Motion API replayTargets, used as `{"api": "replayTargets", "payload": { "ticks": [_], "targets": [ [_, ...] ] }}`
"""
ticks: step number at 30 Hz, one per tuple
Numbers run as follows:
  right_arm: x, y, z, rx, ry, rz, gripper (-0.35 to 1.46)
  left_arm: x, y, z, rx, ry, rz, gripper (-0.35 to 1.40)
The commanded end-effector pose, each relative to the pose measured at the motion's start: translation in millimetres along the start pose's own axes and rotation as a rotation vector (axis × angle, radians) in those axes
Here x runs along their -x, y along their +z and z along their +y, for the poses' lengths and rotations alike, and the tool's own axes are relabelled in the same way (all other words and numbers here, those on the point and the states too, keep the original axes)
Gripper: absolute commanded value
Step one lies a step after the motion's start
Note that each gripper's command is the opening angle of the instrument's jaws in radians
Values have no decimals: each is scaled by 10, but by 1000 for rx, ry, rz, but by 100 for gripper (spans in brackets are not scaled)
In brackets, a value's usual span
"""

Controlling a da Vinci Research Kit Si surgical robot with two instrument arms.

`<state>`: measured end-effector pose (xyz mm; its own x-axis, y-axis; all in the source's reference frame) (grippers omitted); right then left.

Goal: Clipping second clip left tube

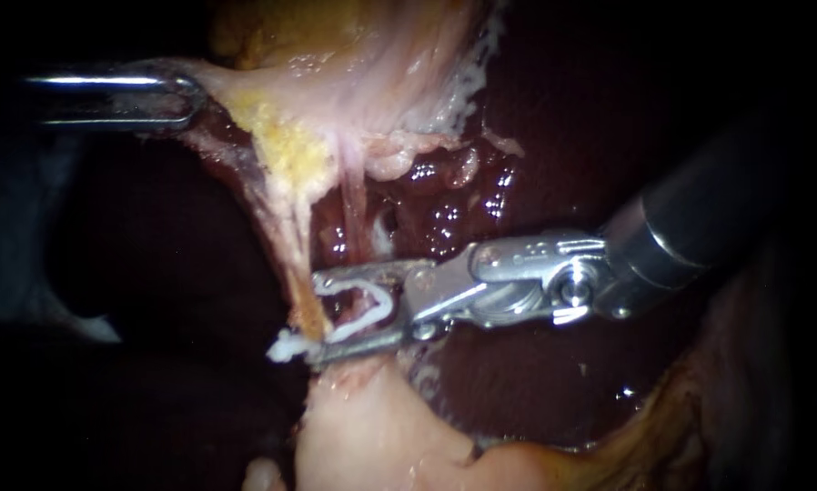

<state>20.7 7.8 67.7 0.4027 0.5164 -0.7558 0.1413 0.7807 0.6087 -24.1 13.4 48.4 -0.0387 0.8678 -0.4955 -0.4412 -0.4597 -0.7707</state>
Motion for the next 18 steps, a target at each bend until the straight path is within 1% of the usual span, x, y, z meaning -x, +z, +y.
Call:
{"api": "replayTargets", "payload": {
  "ticks": [1, 3, 5, 7, 9, 13, 18],
  "targets": [
    [-2, 4, 0, -13, -4, 3, 48, 0, 1, 0, 0, 0, 0, -35],
    [-3, 10, -1, -34, -12, 13, 48, 0, 2, 0, 2, 0, -1, -35],
    [-6, 18, -2, -62, -9, 38, 47, 0, 3, 1, 1, 0, -1, -35],
    [-9, 25, -3, -86, -9, 54, 46, 1, 4, 1, 0, 0, 0, -35],
    [-14, 34, -5, -113, -8, 58, 45, 1, 5, 1, 3, 0, -1, -35],
    [-18, 51, -7, -124, -4, 68, 45, 0, 6, 2, 2, 5, -1, -35],
    [-18, 67, -15, -132, 4, 68, 45, 1, 7, 3, 4, 5, -1, -35]
  ]
}}
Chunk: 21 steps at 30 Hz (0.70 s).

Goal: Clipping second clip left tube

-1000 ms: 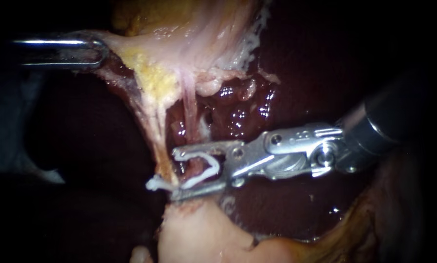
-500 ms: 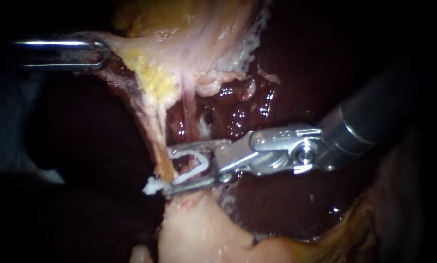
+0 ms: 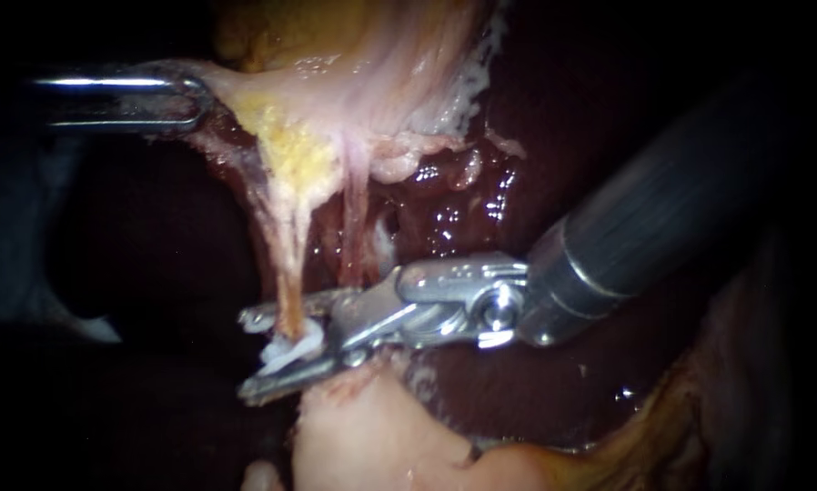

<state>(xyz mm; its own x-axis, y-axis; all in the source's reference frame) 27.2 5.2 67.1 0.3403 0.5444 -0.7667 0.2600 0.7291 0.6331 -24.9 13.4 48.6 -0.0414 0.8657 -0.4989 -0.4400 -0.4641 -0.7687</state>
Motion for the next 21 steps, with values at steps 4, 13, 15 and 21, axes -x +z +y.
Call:
{"api": "replayTargets", "payload": {
  "ticks": [4, 13, 15, 21],
  "targets": [
    [-3, 4, -10, -7, 6, 1, 45, 0, 0, 0, 2, 0, -1, -35],
    [-15, 8, -39, -35, 13, 7, 41, 0, -1, 0, 3, 1, -1, -35],
    [-16, 6, -42, -38, 12, 6, 38, 0, -2, 0, 3, 1, -1, -35],
    [-19, -3, -43, -34, 21, 9, 13, 0, -2, 0, 3, 1, -1, -35]
  ]
}}
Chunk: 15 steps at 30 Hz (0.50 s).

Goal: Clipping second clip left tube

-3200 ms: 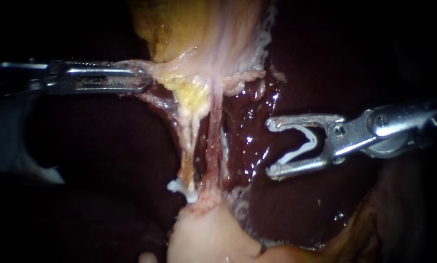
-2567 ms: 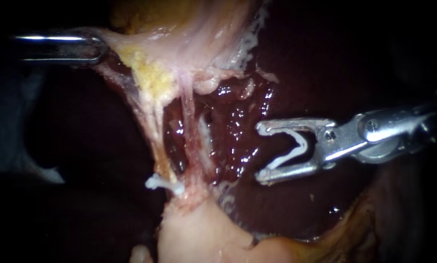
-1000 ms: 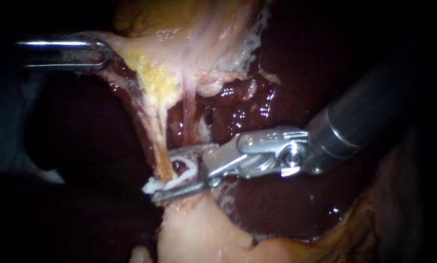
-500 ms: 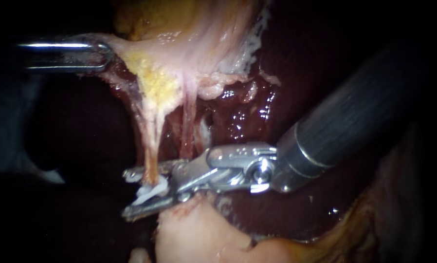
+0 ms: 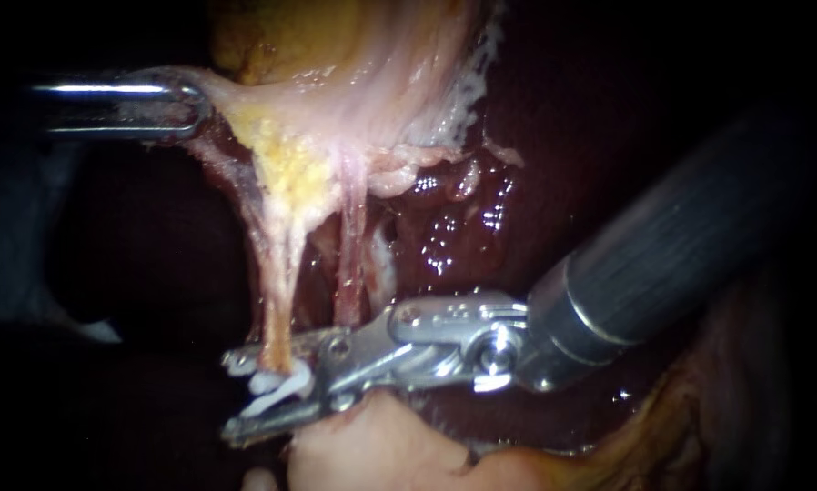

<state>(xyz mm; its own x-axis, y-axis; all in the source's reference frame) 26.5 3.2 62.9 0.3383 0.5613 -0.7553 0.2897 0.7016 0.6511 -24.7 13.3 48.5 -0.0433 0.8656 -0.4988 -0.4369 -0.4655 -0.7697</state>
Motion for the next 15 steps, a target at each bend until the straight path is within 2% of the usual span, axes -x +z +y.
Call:
{"api": "replayTargets", "payload": {
  "ticks": [1, 7, 10, 15],
  "targets": [
    [0, -2, 1, 11, 9, 3, 5, 0, 0, 0, 0, 0, 0, -35],
    [1, -7, 6, 15, 51, 7, -35, 0, 0, 0, 0, 0, 1, -35],
    [2, -9, 8, 17, 69, 6, -35, 0, 0, 0, 0, 0, 1, -35],
    [3, -11, 10, 18, 79, -41, -35, 0, 0, 0, 0, 0, 1, -35]
  ]
}}
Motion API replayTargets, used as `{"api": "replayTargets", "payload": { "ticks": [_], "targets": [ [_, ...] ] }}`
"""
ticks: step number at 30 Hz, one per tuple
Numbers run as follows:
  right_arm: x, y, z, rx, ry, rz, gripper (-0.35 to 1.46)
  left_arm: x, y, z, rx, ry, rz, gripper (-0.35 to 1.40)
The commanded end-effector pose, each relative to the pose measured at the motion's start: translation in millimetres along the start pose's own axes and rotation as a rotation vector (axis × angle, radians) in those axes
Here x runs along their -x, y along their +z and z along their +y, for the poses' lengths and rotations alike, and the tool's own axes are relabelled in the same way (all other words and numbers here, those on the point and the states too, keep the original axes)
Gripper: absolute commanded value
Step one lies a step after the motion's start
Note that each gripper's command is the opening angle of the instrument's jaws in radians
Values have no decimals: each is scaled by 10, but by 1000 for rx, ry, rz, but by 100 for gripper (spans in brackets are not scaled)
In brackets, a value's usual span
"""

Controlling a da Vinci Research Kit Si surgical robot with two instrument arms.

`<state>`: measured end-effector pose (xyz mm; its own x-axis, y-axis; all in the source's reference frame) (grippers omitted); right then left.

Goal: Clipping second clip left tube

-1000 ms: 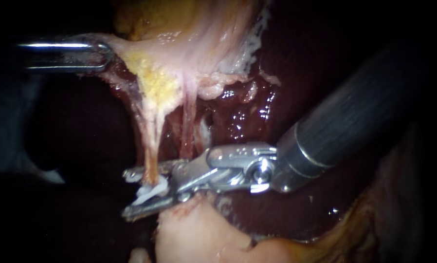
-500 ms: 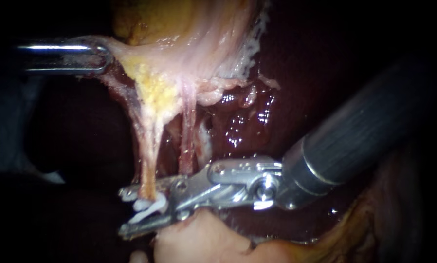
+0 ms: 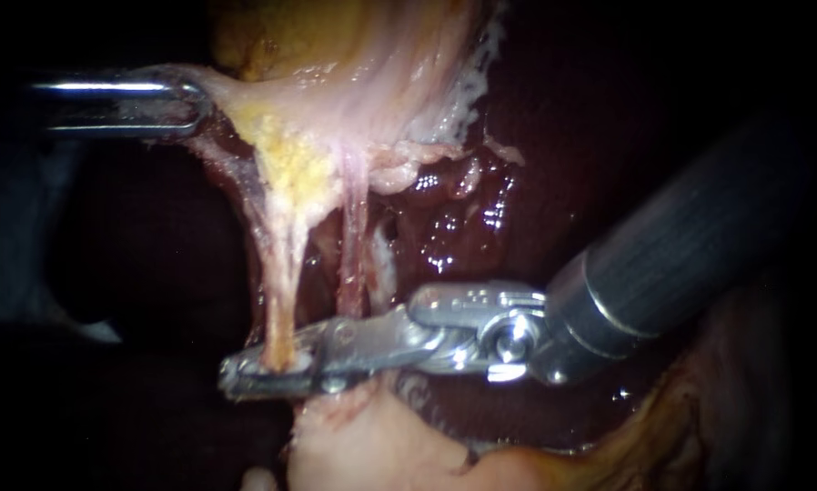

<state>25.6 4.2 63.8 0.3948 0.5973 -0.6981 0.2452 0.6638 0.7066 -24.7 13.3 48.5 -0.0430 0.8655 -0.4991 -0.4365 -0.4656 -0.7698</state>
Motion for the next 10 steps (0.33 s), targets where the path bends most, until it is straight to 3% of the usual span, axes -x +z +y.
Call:
{"api": "replayTargets", "payload": {
  "ticks": [1, 10],
  "targets": [
    [-1, 1, 0, -3, 0, -2, -35, 0, 0, 0, -1, 0, 0, -35],
    [0, 1, 3, -2, 0, -5, -35, 0, 0, 0, -1, 0, 0, -35]
  ]
}}
